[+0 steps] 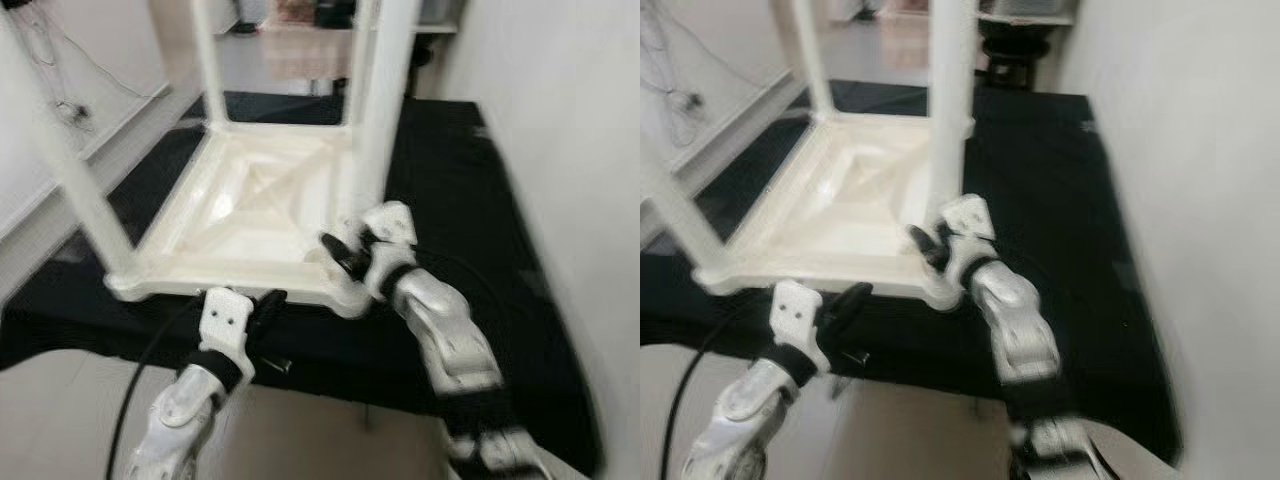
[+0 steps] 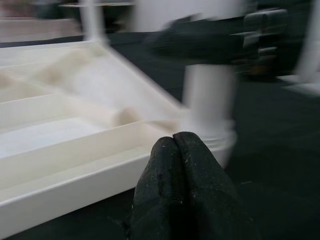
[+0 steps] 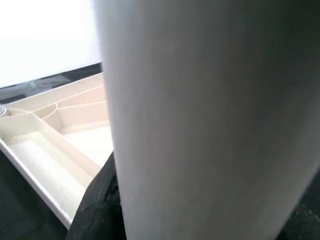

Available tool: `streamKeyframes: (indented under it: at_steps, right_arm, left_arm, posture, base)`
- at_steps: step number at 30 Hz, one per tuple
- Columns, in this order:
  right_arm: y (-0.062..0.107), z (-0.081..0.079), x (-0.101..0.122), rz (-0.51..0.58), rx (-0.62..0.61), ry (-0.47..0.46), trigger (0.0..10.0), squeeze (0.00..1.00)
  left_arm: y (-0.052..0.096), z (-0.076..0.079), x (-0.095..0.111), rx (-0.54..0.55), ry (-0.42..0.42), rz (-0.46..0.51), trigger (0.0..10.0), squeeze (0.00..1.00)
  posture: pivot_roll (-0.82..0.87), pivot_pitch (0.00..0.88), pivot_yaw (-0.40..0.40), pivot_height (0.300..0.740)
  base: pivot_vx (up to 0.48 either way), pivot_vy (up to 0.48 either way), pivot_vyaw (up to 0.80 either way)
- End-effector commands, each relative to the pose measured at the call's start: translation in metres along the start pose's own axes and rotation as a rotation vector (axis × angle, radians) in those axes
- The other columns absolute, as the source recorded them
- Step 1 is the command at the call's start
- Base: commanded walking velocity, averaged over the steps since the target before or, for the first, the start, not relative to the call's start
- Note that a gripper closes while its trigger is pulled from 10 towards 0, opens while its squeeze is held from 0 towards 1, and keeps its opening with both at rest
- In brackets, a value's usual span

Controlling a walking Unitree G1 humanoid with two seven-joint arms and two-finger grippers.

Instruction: Building children table

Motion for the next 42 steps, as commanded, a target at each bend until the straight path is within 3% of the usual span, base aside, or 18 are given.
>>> streamKeyframes:
  at_steps: [1, 2, 3, 5, 6, 8, 9, 11, 13, 16, 19, 23, 24, 25, 26, 34, 41, 42]
  right_arm:
    - [0.000, -0.009, -0.041, -0.143, 0.038, -0.047, 10.0, 0.85]
    - [0.000, -0.010, -0.036, -0.132, 0.030, -0.056, 10.0, 0.85]
    - [-0.002, -0.008, -0.027, -0.107, 0.022, -0.067, 10.0, 1.00]
    - [-0.002, -0.006, -0.020, -0.081, 0.037, -0.070, 10.0, 1.00]
    - [-0.002, -0.006, -0.009, -0.039, 0.083, -0.072, 10.0, 0.60]
    - [0.000, -0.008, 0.003, 0.005, 0.135, -0.070, 10.0, 0.60]
    - [0.002, -0.012, 0.008, 0.027, 0.193, -0.059, 10.0, 0.00]
    - [0.002, -0.012, 0.008, 0.027, 0.193, -0.059, 10.0, 0.00]
    - [0.011, -0.022, 0.019, 0.082, 0.380, -0.011, 10.0, 0.00]
    - [0.015, -0.023, 0.023, 0.090, 0.519, 0.038, 10.0, 0.00]
    - [0.016, -0.021, 0.023, 0.085, 0.552, 0.053, 10.0, 0.00]
    - [0.007, -0.004, 0.024, 0.062, 0.547, 0.033, 10.0, 0.00]
    - [0.006, -0.001, 0.025, 0.062, 0.544, 0.030, 3.2, 0.00]
    - [0.006, -0.001, 0.025, 0.062, 0.544, 0.030, 3.2, 0.00]
    - [0.006, 0.000, 0.025, 0.065, 0.545, 0.021, 0.0, 0.00]
    - [0.007, 0.013, 0.027, 0.084, 0.511, -0.002, 0.0, 0.00]
    - [0.008, 0.040, 0.002, 0.032, 0.263, -0.007, 0.0, 0.00]
    - [0.006, 0.044, -0.013, -0.007, 0.079, -0.047, 0.0, 0.00]
  left_arm:
    - [0.001, -0.004, -0.003, 0.020, 0.005, -0.015, 10.0, 0.00]
    - [0.001, -0.004, -0.003, 0.022, 0.005, -0.014, 10.0, 0.00]
    - [0.000, -0.003, -0.004, 0.014, 0.006, -0.017, 10.0, 0.00]
    - [0.000, -0.002, -0.004, 0.010, 0.008, -0.018, 10.0, 0.00]
    - [0.000, -0.002, -0.004, 0.006, 0.009, -0.020, 10.0, 0.00]
    - [-0.001, -0.001, -0.005, 0.003, 0.010, -0.021, 10.0, 0.00]
    - [-0.001, -0.001, -0.005, 0.003, 0.011, -0.020, 10.0, 0.00]
    - [-0.001, -0.001, -0.005, 0.003, 0.011, -0.020, 10.0, 0.00]
    - [-0.003, 0.000, -0.005, 0.002, 0.015, -0.018, 10.0, 0.00]
    - [-0.004, 0.001, -0.004, 0.003, 0.020, -0.015, 10.0, 0.00]
    - [-0.004, 0.002, -0.004, 0.004, 0.021, -0.015, 10.0, 0.00]
    - [-0.004, 0.003, -0.004, 0.007, 0.024, -0.013, 10.0, 0.00]
    - [-0.004, 0.003, -0.004, 0.008, 0.024, -0.013, 10.0, 0.00]
    - [-0.004, 0.003, -0.004, 0.008, 0.024, -0.013, 10.0, 0.00]
    - [-0.004, 0.003, -0.004, 0.009, 0.025, -0.013, 10.0, 0.00]
    - [-0.003, 0.002, -0.004, 0.005, 0.028, -0.016, 10.0, 0.00]
    - [-0.003, 0.001, -0.004, 0.006, 0.032, -0.016, 10.0, 0.00]
    - [-0.002, 0.001, -0.004, 0.006, 0.031, -0.017, 10.0, 0.00]
  posture:
    - [0.10, 0.097, -0.042, 0.740]
    - [0.10, 0.097, -0.042, 0.740]
    - [0.10, 0.096, -0.039, 0.740]
    - [0.10, 0.095, -0.038, 0.740]
    - [0.10, 0.093, -0.035, 0.740]
    - [0.09, 0.092, -0.035, 0.740]
    - [0.09, 0.090, -0.037, 0.740]
    - [0.09, 0.090, -0.037, 0.740]
    - [0.09, 0.087, -0.044, 0.740]
    - [0.09, 0.088, -0.050, 0.740]
    - [0.09, 0.088, -0.052, 0.740]
    - [0.10, 0.090, -0.058, 0.740]
    - [0.10, 0.090, -0.058, 0.740]
    - [0.10, 0.090, -0.058, 0.740]
    - [0.10, 0.090, -0.058, 0.740]
    - [0.09, 0.097, -0.050, 0.740]
    - [0.08, 0.105, -0.049, 0.740]
    - [0.08, 0.106, -0.045, 0.740]
  base:
    - [0.000, 0.000, 0.00]
    - [0.000, 0.000, 0.00]
    - [0.000, 0.000, 0.00]
    - [0.000, 0.000, 0.00]
    - [0.000, 0.000, 0.00]
    - [0.000, 0.000, 0.00]
    - [0.000, 0.000, 0.00]
    - [0.000, 0.000, 0.00]
    - [0.000, 0.000, 0.00]
    - [0.000, 0.000, 0.00]
    - [0.000, 0.000, 0.00]
    - [0.000, 0.000, 0.00]
    - [0.000, 0.000, 0.00]
    - [0.000, 0.000, 0.00]
    - [0.000, 0.000, 0.00]
    - [0.000, 0.000, 0.00]
    - [0.000, 0.000, 0.00]
    - [0.000, 0.000, 0.00]
Point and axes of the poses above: a point about 5 cm out from each wrist's last joint towards the gripper, its own y axis pointing back from the gripper into the wrist, its own x axis along the axis of the wrist's last joint, z = x × y, the point moved 6 cm from there along -y, pointing out of the wrist towards the gripper, and after that the axes turned 4 degrees about y, right-handed, at the moved point
